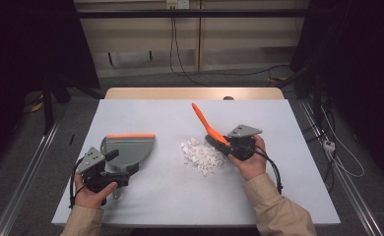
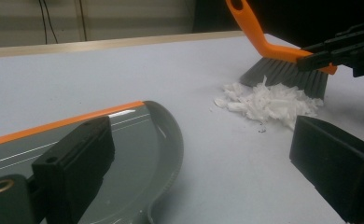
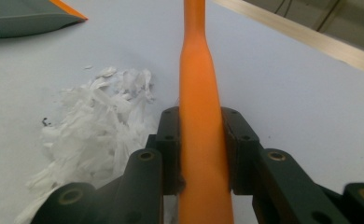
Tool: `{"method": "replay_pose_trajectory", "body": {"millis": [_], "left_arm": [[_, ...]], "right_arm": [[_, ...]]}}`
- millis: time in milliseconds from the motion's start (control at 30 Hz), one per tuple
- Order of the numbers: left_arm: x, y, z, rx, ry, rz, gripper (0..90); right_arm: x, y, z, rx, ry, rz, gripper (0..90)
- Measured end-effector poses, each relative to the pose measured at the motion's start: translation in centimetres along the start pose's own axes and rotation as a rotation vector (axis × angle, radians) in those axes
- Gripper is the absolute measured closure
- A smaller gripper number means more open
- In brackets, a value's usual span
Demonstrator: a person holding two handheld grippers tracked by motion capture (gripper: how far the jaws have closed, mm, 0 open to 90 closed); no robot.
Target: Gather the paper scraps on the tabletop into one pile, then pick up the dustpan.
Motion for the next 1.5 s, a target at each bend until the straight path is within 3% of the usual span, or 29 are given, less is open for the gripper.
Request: {"method": "replay_pose_trajectory", "body": {"millis": [100,133,200,267,300,500,767,1100,1367,1500], "left_arm": [[-0.1,-0.1,0.0,0.003,0.002,-0.001,6.2],[-0.2,-0.1,-0.1,0.004,0.007,-0.003,6.2],[-0.4,-0.1,-0.3,0.003,0.017,-0.004,6.1],[-0.5,-0.1,-0.5,-0.001,0.021,-0.003,6.0],[-0.5,-0.1,-0.5,-0.001,0.021,-0.003,5.9],[-1.0,-0.2,-1.0,-0.001,0.049,-0.005,4.4],[-1.0,-0.2,-1.5,-0.014,0.086,-0.001,4.0],[-1.2,0.2,-1.9,-0.018,0.11,0.046,5.9],[-0.9,0.5,-2.5,-0.01,0.142,0.056,7.1],[-0.9,0.8,-3.0,-0.028,0.157,0.072,7.4]], "right_arm": [[0.3,0.5,0.2,0.014,-0.01,0.0,71.6],[0.5,0.7,0.2,0.035,-0.016,0.02,71.7],[0.8,1.1,0.5,0.029,-0.024,0.004,71.6],[0.9,1.0,0.6,0.074,-0.047,0.06,71.7],[1.0,1.0,0.7,0.079,-0.052,0.063,71.6],[1.2,1.1,0.9,0.037,-0.027,0.044,71.6],[1.2,0.5,1.0,0.059,-0.026,0.047,71.6],[0.6,0.6,1.2,0.061,-0.047,0.053,71.6],[0.6,0.5,1.2,0.056,-0.049,0.055,71.6],[0.5,0.5,1.2,0.053,-0.05,0.054,71.6]]}}
Point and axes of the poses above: each handheld gripper's, and its own axes: x roughly forward along the jaws, z roughly out of its top, y roughly to its left, the point moved 3 cm from there along x, roughly forward along the jaws, and after that the axes turned 12 degrees about x, right-handed, at the moved point
